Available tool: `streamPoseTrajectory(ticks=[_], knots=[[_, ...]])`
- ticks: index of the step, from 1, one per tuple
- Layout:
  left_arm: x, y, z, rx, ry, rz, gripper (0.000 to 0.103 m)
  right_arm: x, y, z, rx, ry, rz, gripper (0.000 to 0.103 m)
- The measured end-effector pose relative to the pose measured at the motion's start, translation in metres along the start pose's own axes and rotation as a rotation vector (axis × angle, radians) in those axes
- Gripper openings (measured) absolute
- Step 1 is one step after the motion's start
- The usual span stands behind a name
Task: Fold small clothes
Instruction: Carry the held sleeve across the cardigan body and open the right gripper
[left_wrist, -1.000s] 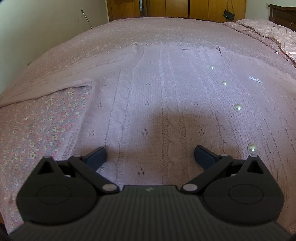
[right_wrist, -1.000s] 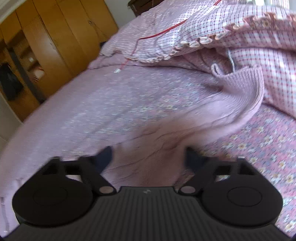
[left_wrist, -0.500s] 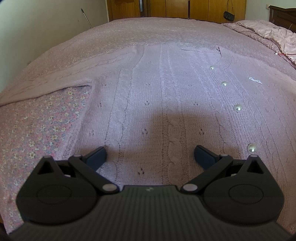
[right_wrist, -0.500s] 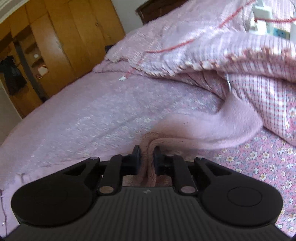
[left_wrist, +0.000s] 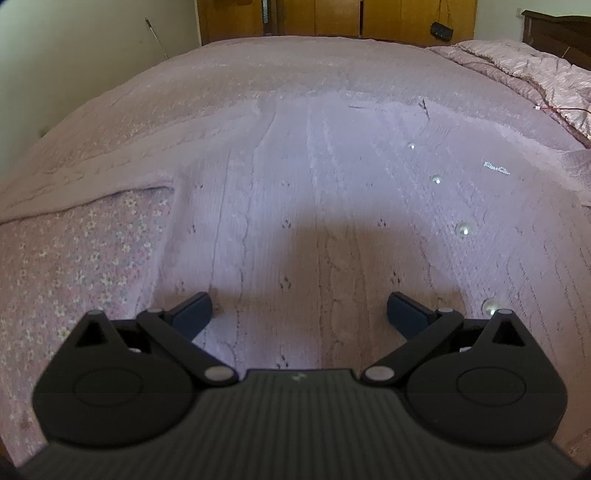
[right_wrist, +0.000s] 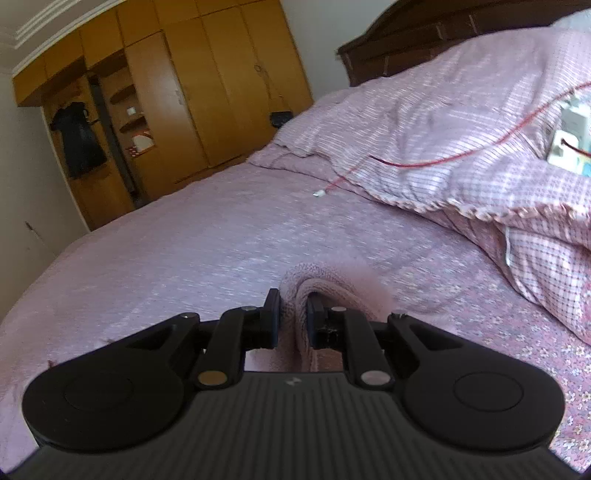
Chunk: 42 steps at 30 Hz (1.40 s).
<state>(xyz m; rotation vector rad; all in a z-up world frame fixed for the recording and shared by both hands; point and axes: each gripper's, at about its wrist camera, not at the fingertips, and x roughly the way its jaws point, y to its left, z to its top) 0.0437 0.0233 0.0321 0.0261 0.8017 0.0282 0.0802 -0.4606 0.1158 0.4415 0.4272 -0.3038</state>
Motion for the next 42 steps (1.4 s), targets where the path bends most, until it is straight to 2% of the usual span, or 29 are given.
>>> streamPoseTrajectory(ticks=[11, 27, 34, 42], knots=[[0.005, 0.021, 0.013, -0.029, 0.008, -0.001, 0.103, -0.035, 0.086, 0.007, -0.076, -0.014, 0.137, 0.015], [0.004, 0.052, 0.035, -0.02, -0.016, -0.029, 0.103, -0.057, 0.225, -0.013, -0.176, 0.047, 0.287, 0.015], [0.004, 0.062, 0.046, -0.027, -0.028, -0.038, 0.103, -0.061, 0.298, -0.048, -0.217, 0.102, 0.384, 0.016], [0.009, 0.076, 0.045, -0.033, -0.019, -0.029, 0.103, -0.039, 0.353, -0.109, -0.21, 0.227, 0.425, 0.016]])
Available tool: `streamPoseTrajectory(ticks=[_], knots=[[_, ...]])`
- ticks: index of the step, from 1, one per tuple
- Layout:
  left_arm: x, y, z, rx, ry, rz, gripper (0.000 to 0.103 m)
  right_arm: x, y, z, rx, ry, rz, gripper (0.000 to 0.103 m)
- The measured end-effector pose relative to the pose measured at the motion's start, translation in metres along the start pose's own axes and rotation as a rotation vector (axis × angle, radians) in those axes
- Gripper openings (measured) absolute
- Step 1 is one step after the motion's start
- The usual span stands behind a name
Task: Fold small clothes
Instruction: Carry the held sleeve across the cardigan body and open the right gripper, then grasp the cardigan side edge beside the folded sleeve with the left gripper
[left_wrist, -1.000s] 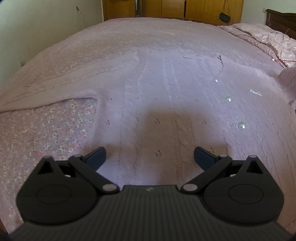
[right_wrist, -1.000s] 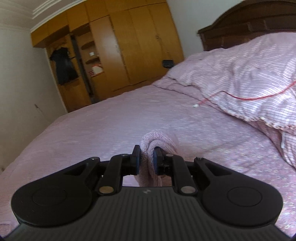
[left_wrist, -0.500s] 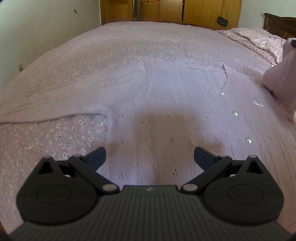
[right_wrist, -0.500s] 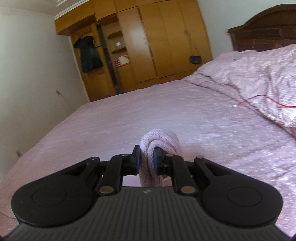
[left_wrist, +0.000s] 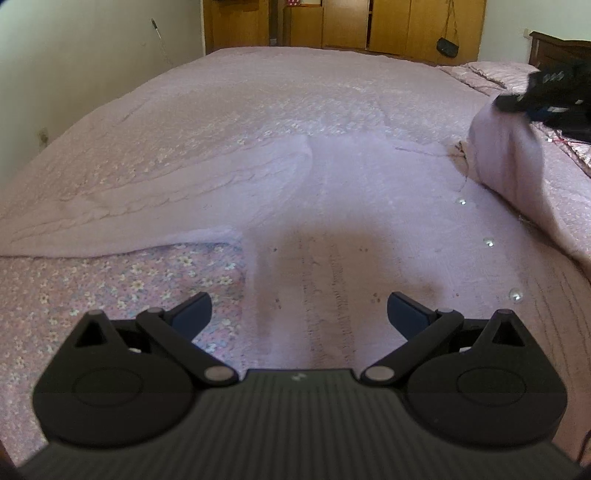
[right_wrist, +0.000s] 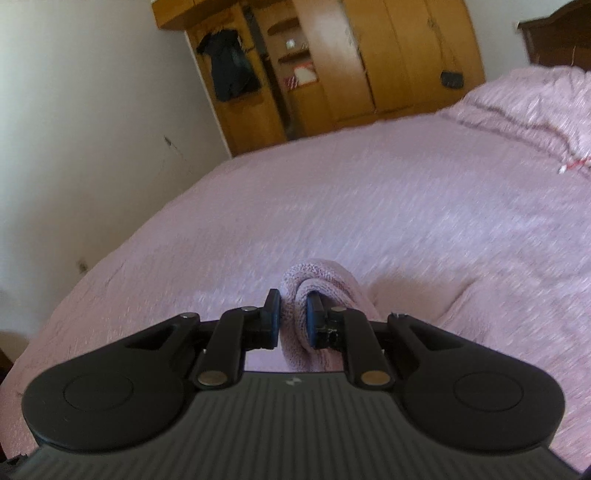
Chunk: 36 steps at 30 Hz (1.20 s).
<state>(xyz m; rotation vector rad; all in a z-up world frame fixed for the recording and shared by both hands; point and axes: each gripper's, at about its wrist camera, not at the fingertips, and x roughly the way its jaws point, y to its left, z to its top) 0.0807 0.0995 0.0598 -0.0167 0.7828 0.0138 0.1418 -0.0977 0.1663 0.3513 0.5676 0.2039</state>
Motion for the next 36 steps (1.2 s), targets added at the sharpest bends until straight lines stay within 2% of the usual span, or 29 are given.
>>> streamPoseTrajectory(ticks=[7, 11, 13, 18, 19, 20, 26, 32, 36], knots=[[0.009, 0.009, -0.002, -0.016, 0.025, -0.01, 0.103, 0.048, 0.001, -0.043, 0.048, 0.138, 0.041, 0.016], [0.014, 0.011, -0.002, -0.013, 0.03, -0.012, 0.103, 0.057, 0.009, -0.059, 0.037, 0.162, 0.056, 0.017], [0.017, 0.012, -0.002, -0.013, 0.032, -0.013, 0.103, 0.069, -0.003, -0.056, 0.041, 0.177, 0.06, 0.017], [0.022, 0.013, 0.0, -0.011, 0.031, -0.023, 0.103, 0.078, -0.011, -0.057, 0.049, 0.224, 0.084, 0.036], [0.023, 0.014, 0.001, -0.009, 0.029, -0.024, 0.103, 0.078, -0.011, -0.057, 0.045, 0.227, 0.091, 0.043], [0.023, 0.014, 0.002, -0.008, 0.029, -0.022, 0.103, 0.077, -0.01, -0.057, 0.038, 0.226, 0.097, 0.049], [0.021, 0.011, 0.011, 0.004, 0.007, -0.025, 0.103, 0.038, -0.016, -0.055, -0.003, 0.206, 0.121, 0.061], [0.016, 0.0, 0.021, 0.018, -0.016, -0.032, 0.103, 0.001, -0.048, -0.055, 0.042, 0.186, 0.051, 0.067], [0.016, -0.011, 0.025, 0.028, -0.019, -0.046, 0.103, -0.024, -0.072, -0.058, 0.072, 0.138, -0.021, 0.07]])
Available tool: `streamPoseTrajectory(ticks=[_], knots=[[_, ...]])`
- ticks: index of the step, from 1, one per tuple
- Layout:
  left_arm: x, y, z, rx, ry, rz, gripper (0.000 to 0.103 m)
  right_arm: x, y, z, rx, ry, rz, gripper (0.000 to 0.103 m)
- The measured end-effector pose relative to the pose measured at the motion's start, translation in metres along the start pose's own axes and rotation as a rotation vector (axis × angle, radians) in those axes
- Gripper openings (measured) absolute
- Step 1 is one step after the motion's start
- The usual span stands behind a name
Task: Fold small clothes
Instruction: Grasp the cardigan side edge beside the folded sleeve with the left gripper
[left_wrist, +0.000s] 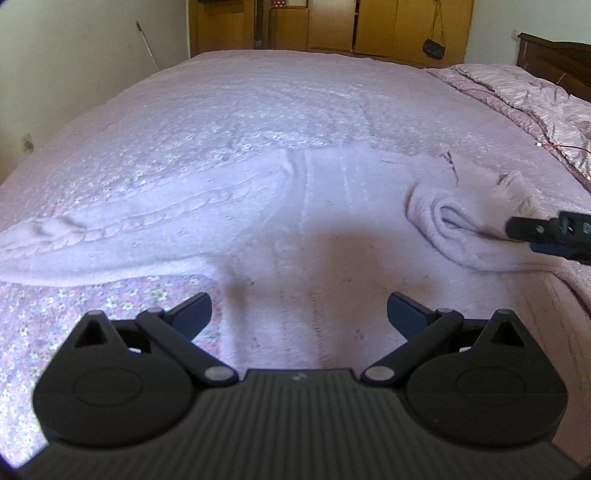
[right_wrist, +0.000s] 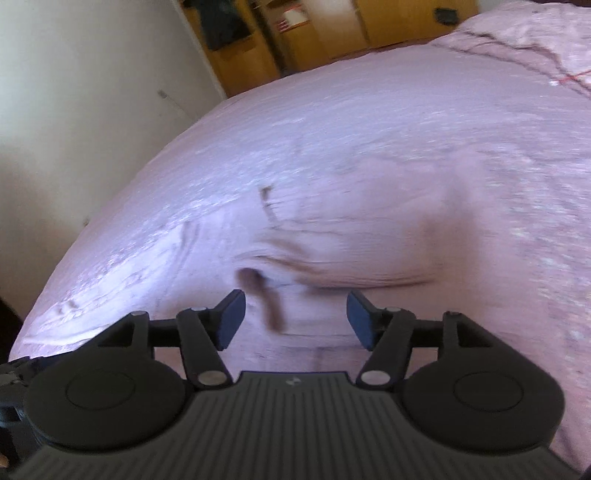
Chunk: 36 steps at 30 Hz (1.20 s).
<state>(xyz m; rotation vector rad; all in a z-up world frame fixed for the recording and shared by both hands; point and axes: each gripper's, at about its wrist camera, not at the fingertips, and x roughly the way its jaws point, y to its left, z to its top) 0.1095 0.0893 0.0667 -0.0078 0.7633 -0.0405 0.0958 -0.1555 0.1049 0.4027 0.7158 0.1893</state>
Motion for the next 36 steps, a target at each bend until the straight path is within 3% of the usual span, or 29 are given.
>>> streamPoseTrajectory(ticks=[11, 21, 24, 30, 36], knots=[[0.006, -0.063, 0.021, 0.142, -0.036, -0.049, 0.103, -0.036, -0.067, -0.013, 0.11, -0.098, -0.162, 0.073], [0.031, -0.135, 0.032, 0.3, -0.075, -0.135, 0.103, -0.039, -0.102, -0.026, 0.096, -0.13, -0.278, 0.073], [0.042, -0.157, 0.032, 0.356, -0.076, -0.163, 0.102, -0.031, -0.11, -0.032, 0.108, -0.115, -0.286, 0.073], [0.073, -0.198, 0.03, 0.476, -0.059, -0.14, 0.097, -0.021, -0.115, -0.044, 0.075, -0.128, -0.282, 0.077], [0.099, -0.219, 0.033, 0.508, -0.042, -0.113, 0.093, -0.014, -0.112, -0.053, 0.011, -0.153, -0.268, 0.086]])
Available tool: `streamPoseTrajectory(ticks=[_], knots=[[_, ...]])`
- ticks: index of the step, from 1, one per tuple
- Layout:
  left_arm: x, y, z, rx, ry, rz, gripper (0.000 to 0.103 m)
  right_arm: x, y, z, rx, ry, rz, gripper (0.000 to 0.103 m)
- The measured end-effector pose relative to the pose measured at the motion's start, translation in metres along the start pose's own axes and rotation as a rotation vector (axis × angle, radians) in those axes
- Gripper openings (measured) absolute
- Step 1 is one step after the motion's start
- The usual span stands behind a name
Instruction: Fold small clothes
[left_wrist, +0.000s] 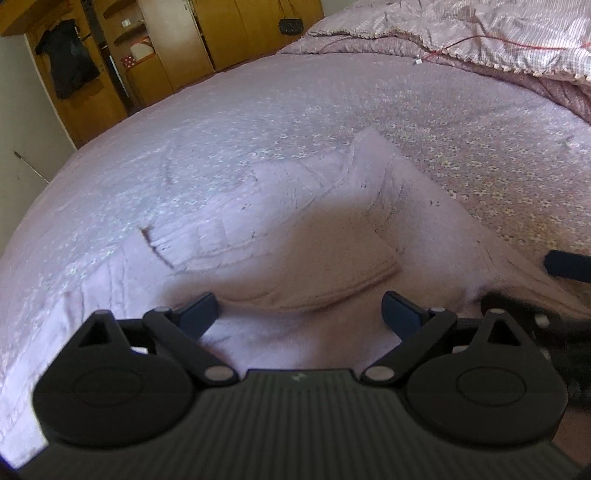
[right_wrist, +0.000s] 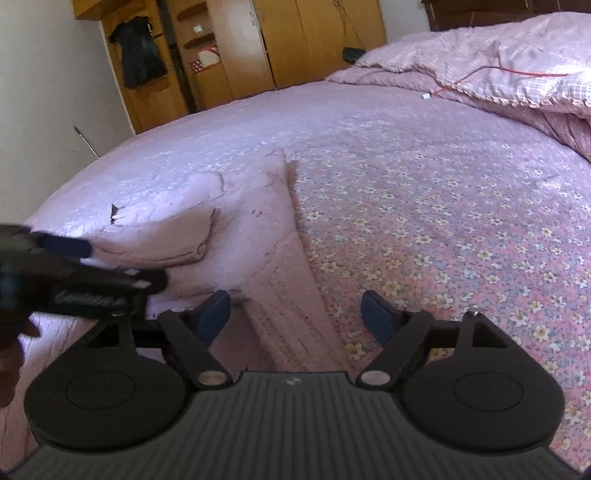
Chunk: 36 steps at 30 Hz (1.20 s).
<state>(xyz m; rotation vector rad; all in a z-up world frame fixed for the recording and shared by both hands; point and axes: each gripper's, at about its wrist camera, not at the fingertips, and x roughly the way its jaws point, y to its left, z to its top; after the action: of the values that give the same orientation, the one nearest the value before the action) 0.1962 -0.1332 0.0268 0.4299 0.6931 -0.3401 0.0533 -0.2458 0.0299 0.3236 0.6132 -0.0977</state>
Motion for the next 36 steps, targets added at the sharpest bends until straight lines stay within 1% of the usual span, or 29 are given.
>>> streamPoseTrajectory(ticks=[1, 2, 3, 4, 5, 7, 8, 11, 15, 21, 23, 25, 29, 30, 36], knots=[[0.004, -0.002, 0.001, 0.009, 0.005, 0.005, 0.086, 0.0, 0.001, -0.001, -0.004, -0.005, 0.0, 0.087], [0.007, -0.003, 0.002, 0.012, 0.004, 0.01, 0.083, 0.001, 0.002, -0.002, -0.007, -0.007, 0.0, 0.088], [0.008, -0.005, 0.003, 0.014, -0.008, 0.008, 0.074, 0.001, 0.002, -0.002, -0.008, -0.008, 0.004, 0.089], [0.009, -0.006, 0.004, 0.012, -0.016, -0.001, 0.056, 0.002, 0.001, -0.002, -0.006, -0.009, 0.009, 0.09], [0.01, -0.007, 0.004, 0.002, -0.019, -0.017, 0.046, 0.002, 0.0, -0.002, -0.004, -0.01, 0.014, 0.091], [0.011, -0.008, 0.006, -0.025, -0.027, -0.031, 0.015, 0.002, 0.0, -0.003, 0.0, -0.013, 0.022, 0.092], [0.01, -0.008, 0.007, -0.036, -0.033, -0.033, 0.012, 0.002, 0.0, -0.003, 0.001, -0.015, 0.025, 0.092], [0.004, 0.002, 0.011, -0.128, -0.044, -0.04, 0.01, 0.001, 0.001, -0.004, 0.004, -0.017, 0.029, 0.093], [-0.011, 0.031, 0.014, -0.254, -0.087, -0.017, 0.009, 0.001, 0.001, -0.004, 0.004, -0.02, 0.032, 0.094], [-0.04, 0.083, 0.014, -0.414, -0.153, 0.055, 0.009, 0.001, 0.0, -0.004, 0.008, -0.021, 0.036, 0.094], [-0.048, 0.102, 0.009, -0.487, -0.162, 0.068, 0.009, 0.001, -0.002, -0.005, 0.017, -0.024, 0.044, 0.094], [-0.056, 0.117, 0.001, -0.536, -0.169, 0.095, 0.009, 0.001, -0.003, -0.005, 0.024, -0.027, 0.05, 0.094], [-0.063, 0.142, -0.02, -0.596, -0.15, 0.135, 0.009, 0.001, -0.001, -0.005, 0.015, -0.025, 0.044, 0.094], [-0.063, 0.148, -0.026, -0.612, -0.138, 0.142, 0.011, 0.001, -0.001, -0.005, 0.012, -0.024, 0.042, 0.095], [-0.064, 0.169, -0.069, -0.691, -0.058, 0.169, 0.011, 0.001, -0.001, -0.004, 0.01, -0.024, 0.041, 0.095]])
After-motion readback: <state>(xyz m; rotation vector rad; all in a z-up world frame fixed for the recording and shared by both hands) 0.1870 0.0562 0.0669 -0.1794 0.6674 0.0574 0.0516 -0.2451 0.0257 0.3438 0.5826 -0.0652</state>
